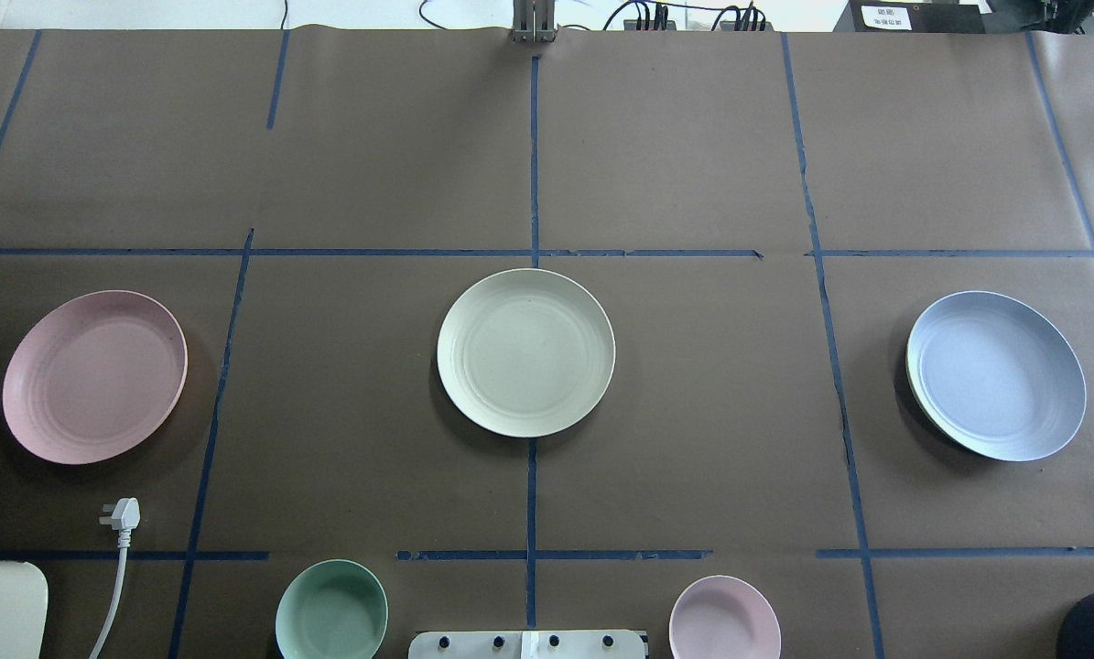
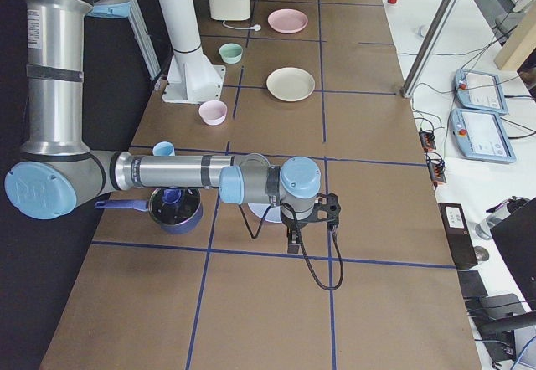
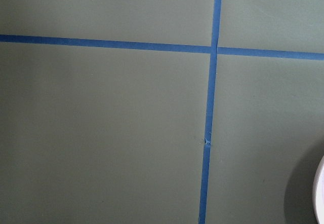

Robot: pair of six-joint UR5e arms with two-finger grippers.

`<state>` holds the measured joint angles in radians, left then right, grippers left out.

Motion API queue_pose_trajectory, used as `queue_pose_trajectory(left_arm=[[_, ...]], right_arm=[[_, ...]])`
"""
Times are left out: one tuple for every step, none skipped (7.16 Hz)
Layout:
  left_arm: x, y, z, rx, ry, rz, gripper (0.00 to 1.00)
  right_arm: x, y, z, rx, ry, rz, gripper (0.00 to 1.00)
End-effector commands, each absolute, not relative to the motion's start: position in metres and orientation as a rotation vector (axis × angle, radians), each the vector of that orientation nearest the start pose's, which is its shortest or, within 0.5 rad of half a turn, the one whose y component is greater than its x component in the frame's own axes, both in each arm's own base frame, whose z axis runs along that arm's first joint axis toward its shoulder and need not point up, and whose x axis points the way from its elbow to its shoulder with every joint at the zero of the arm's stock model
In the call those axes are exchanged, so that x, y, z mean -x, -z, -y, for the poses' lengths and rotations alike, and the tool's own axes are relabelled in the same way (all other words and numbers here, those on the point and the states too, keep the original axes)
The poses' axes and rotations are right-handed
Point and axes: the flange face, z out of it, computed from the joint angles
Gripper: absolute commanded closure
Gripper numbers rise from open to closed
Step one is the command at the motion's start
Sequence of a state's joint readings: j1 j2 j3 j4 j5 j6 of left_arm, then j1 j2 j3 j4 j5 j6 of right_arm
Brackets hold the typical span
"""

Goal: Stack three plates with pink and blue

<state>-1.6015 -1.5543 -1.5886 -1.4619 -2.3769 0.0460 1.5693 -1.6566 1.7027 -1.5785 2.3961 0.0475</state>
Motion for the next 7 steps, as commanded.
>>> queue_pose_trajectory(left_arm=[[0.0760, -0.6653, 0.4748, 0.069, 0.028, -0.809, 0.00], [0.0760, -0.6646, 0.4755, 0.068, 0.028, -0.809, 0.00], [0.0760, -0.6653, 0.4761, 0.069, 0.028, -0.809, 0.00], [0.0760, -0.6660, 0.4753, 0.070, 0.029, -0.809, 0.00], [0.0760, -0.6653, 0.4754, 0.069, 0.028, -0.809, 0.00], [0.0761, -0.6669, 0.4752, 0.071, 0.028, -0.808, 0.00], [0.0760, -0.6668, 0.4745, 0.072, 0.029, -0.809, 0.00]], right_arm=[[-0.0595, -0.6296, 0.4598, -0.020, -0.026, 0.824, 0.00], [-0.0595, -0.6282, 0.4612, -0.023, -0.026, 0.824, 0.00], [-0.0595, -0.6289, 0.4612, -0.022, -0.025, 0.824, 0.00], [-0.0596, -0.6290, 0.4612, -0.022, -0.025, 0.823, 0.00], [-0.0596, -0.6310, 0.4598, -0.019, -0.026, 0.823, 0.00], [-0.0598, -0.6341, 0.4576, -0.014, -0.026, 0.820, 0.00], [-0.0597, -0.6347, 0.4568, -0.013, -0.027, 0.821, 0.00]])
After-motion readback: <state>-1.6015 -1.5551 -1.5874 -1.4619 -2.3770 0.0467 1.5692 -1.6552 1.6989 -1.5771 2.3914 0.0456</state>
